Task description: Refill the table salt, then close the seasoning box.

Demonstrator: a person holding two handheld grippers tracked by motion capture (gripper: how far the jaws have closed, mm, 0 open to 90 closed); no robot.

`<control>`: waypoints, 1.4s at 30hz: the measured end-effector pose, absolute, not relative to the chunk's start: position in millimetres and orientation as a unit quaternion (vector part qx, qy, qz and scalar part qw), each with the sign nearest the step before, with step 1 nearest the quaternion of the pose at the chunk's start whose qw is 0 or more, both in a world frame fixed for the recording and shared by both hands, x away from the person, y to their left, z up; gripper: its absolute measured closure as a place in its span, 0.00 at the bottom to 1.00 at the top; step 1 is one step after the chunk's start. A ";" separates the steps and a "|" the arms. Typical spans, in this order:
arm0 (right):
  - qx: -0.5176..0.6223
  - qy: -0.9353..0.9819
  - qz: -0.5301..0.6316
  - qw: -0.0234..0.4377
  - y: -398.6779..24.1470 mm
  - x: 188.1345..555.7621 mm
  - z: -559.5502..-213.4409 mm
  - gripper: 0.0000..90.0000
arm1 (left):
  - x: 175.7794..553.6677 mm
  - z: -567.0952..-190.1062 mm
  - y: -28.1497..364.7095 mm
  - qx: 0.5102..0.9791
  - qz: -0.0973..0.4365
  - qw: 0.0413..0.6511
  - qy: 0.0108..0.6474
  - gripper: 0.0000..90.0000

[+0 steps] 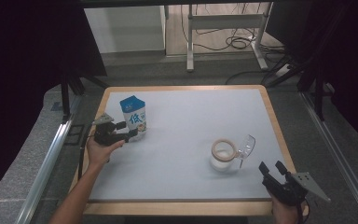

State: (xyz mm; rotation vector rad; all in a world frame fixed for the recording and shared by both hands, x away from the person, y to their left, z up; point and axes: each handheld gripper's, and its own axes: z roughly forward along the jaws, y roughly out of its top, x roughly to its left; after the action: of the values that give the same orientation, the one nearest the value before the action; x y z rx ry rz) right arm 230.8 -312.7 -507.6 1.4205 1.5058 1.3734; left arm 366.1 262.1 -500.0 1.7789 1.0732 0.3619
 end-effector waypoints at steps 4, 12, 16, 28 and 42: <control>0.540 0.573 0.526 0.321 -315.9 232.2 -507.1 0.46 | 350.6 -504.7 261.0 0.740 0.160 0.485 0.438 0.32; 0.524 0.586 0.528 0.323 -319.9 234.4 -500.7 0.78 | 330.2 -513.6 254.9 0.752 0.167 0.470 0.431 0.32; 0.506 0.598 0.534 0.318 -322.2 237.3 -492.5 0.98 | 323.3 -517.8 248.9 0.757 0.149 0.475 0.423 0.32; 0.461 0.626 0.553 0.298 -296.4 243.7 -470.5 1.00 | 310.4 -532.5 236.5 0.764 0.129 0.476 0.416 0.31; 0.445 0.628 0.567 0.294 -276.2 244.4 -465.7 1.00 | 302.2 -528.2 232.4 0.763 0.128 0.482 0.412 0.32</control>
State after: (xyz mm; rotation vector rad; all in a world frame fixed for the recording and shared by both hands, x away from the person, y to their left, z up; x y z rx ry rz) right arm 244.4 -276.2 -465.7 1.1834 1.6708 1.5099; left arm 302.2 232.4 -528.2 1.8597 1.0048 0.3123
